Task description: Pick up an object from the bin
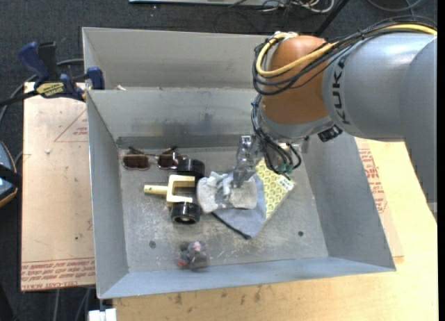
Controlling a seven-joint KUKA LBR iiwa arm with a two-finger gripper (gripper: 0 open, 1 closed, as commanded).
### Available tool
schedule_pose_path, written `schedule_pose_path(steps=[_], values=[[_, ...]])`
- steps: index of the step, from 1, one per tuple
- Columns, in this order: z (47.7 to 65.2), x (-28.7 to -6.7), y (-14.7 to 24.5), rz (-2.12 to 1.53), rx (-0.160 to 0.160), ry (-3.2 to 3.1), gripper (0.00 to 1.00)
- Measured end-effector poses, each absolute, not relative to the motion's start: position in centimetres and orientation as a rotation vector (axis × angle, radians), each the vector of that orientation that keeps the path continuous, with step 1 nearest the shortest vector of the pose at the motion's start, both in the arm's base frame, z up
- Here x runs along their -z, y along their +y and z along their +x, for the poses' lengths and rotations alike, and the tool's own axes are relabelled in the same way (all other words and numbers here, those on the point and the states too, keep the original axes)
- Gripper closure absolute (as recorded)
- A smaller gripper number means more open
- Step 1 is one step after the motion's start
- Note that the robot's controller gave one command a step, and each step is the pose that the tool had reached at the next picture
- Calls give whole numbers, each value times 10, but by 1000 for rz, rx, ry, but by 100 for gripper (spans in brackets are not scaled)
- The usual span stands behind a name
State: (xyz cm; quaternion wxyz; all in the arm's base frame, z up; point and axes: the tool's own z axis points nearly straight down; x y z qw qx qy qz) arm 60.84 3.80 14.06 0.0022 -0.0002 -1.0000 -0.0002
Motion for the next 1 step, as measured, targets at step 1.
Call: schedule_pose_path(steps=[1], values=[[627, -196, 21, 108, 5, -3139, 100]])
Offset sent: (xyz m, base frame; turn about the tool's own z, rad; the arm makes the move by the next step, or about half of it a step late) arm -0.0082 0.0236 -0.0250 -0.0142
